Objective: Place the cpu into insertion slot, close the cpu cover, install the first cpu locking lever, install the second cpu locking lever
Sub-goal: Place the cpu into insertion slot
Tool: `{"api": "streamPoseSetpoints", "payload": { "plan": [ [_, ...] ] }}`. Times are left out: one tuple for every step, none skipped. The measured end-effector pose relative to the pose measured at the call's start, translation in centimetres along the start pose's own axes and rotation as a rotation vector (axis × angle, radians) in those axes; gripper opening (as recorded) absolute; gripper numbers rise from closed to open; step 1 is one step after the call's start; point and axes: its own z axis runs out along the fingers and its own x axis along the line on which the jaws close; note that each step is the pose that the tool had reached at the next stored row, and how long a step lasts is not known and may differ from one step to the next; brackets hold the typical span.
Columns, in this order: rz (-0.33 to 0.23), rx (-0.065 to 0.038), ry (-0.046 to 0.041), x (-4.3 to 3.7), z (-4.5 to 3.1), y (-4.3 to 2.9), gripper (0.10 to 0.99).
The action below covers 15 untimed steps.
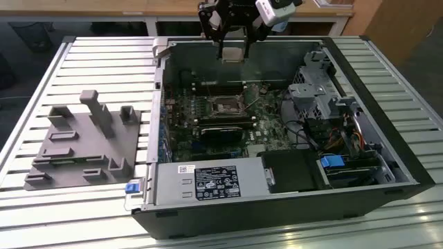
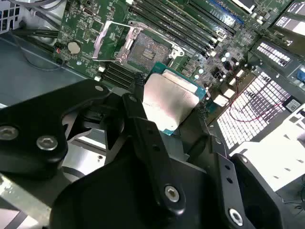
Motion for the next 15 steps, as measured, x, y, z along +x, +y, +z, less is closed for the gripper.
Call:
{"api": "streamPoseSetpoints", "payload": {
  "plan": [
    [0.0, 0.0, 0.0, 0.0, 0.0, 0.0, 0.541],
    [0.0, 0.0, -0.0001, 0.0, 0.0, 0.0, 0.541],
    [0.0, 0.0, 0.0, 0.0, 0.0, 0.0, 0.541],
    [0.0, 0.0, -0.0001, 0.0, 0.0, 0.0, 0.541],
    [0.0, 0.0, 0.0, 0.0, 0.0, 0.0, 0.541],
    [0.0, 0.0, -0.0001, 0.0, 0.0, 0.0, 0.541],
    [0.001, 0.0, 0.0, 0.0, 0.0, 0.0, 0.541],
    [0.001, 0.0, -0.0001, 0.0, 0.0, 0.0, 0.541],
    [0.002, 0.0, -0.0003, 0.0, 0.0, 0.0, 0.541],
    [0.004, 0.0, -0.0004, 0.0, 0.0, 0.0, 0.541],
    [0.006, 0.0, -0.0006, 0.0, 0.0, 0.0, 0.541],
    [0.008, 0.0, -0.0007, 0.0, 0.0, 0.0, 0.541],
    [0.01, 0.0, -0.0009, 0.0, 0.0, 0.0, 0.541],
    [0.012, 0.0, -0.0011, 0.0, 0.0, 0.0, 0.541],
    [0.015, 0.0, -0.0014, 0.0, 0.0, 0.0, 0.541]
  ]
}}
